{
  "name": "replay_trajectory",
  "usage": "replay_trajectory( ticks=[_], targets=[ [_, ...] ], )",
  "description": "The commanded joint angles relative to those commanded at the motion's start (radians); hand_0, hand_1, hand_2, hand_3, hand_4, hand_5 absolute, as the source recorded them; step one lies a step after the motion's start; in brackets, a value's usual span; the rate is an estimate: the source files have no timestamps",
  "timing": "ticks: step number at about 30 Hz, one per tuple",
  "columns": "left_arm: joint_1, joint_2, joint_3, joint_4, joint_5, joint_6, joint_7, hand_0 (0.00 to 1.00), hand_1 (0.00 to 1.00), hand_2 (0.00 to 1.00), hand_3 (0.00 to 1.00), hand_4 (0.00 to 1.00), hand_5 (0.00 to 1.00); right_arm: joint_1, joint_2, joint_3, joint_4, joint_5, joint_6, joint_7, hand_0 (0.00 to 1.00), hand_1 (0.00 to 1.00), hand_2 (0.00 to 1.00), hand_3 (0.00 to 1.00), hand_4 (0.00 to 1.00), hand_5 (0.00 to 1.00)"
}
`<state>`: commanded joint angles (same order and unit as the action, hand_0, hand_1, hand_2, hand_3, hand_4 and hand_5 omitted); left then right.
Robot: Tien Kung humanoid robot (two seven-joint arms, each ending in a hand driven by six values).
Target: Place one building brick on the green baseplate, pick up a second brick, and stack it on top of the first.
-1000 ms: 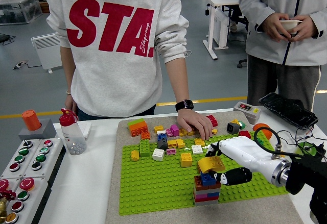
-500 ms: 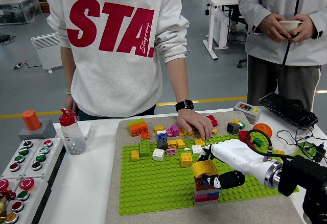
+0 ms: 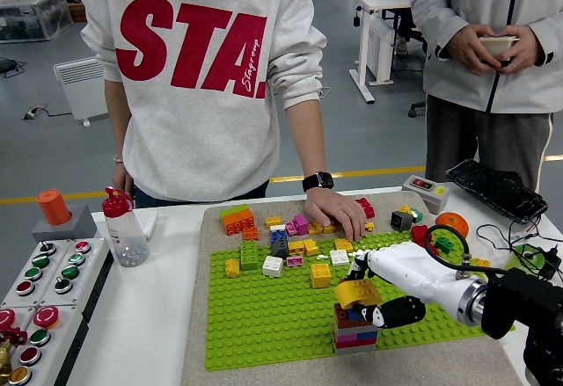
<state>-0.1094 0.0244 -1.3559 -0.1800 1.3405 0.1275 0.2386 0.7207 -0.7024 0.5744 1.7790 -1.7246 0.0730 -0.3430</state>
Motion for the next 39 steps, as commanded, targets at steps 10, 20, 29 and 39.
replay_trajectory(
  ticks=[10, 20, 29, 39],
  targets=[
    [0.000, 0.000, 0.001, 0.000, 0.001, 0.000, 0.000, 0.665, 0.686, 0.689, 0.578, 0.298, 0.998, 0.006, 0.008, -0.009, 0.000, 0.001, 0.004, -0.004, 0.659, 0.655, 0.663, 0.496, 0.539, 0.295],
    [-0.002, 0.001, 0.003, 0.000, 0.000, 0.000, -0.001, 0.665, 0.686, 0.689, 0.578, 0.299, 0.998, 0.015, 0.022, -0.020, 0.000, 0.004, 0.006, -0.003, 0.659, 0.657, 0.663, 0.497, 0.538, 0.296],
    [-0.001, 0.000, 0.003, 0.000, 0.001, 0.001, 0.000, 0.661, 0.687, 0.689, 0.578, 0.298, 0.998, 0.015, 0.028, -0.021, 0.000, 0.007, 0.008, -0.003, 0.660, 0.656, 0.672, 0.503, 0.539, 0.298],
    [0.002, -0.001, 0.002, 0.000, 0.004, 0.002, 0.002, 0.662, 0.687, 0.689, 0.578, 0.298, 0.998, 0.014, 0.032, -0.021, 0.000, 0.004, 0.006, -0.004, 0.660, 0.656, 0.674, 0.508, 0.539, 0.299]
  ],
)
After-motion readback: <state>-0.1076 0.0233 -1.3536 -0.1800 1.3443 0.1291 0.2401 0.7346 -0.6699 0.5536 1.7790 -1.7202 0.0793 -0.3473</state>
